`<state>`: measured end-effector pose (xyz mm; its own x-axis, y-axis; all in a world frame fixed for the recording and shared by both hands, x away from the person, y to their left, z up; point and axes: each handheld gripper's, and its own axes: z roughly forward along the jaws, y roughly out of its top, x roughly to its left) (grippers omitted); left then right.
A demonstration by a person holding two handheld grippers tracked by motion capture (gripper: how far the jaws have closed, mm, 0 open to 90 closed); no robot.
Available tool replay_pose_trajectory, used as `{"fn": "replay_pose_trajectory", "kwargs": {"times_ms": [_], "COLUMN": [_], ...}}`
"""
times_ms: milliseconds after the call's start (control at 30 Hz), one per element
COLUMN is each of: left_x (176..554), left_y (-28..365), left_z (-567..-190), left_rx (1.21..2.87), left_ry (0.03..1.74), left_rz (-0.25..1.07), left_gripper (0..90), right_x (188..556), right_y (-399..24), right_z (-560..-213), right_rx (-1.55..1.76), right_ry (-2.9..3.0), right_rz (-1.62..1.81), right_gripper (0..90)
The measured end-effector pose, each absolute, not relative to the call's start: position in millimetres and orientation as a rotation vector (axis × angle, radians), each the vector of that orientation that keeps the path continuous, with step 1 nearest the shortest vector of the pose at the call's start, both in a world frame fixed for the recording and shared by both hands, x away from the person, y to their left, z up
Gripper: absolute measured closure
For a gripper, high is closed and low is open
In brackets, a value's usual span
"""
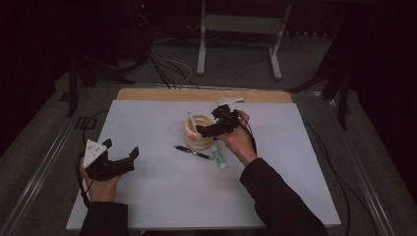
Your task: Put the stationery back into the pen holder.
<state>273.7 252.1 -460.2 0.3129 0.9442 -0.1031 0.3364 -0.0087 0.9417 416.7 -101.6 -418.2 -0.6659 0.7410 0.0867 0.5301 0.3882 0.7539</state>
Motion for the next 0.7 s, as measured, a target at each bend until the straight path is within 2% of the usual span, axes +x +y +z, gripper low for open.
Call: {"fn": "replay_pose_trajectory", "kwargs": {"times_ms": [700], "left_x": [274], "left_y": [253], "left_z": [-461], "left_rx": [1.555], "left_ry": [1.219], "left_rz": [0.746], "left_gripper": [0.7], "right_x": [405], "right_y": [-114], "right_z": [-419], "right_rx": [1.119], "right_ry": [2.480], "right_rz": [0.991], "right_gripper": [0.6]}}
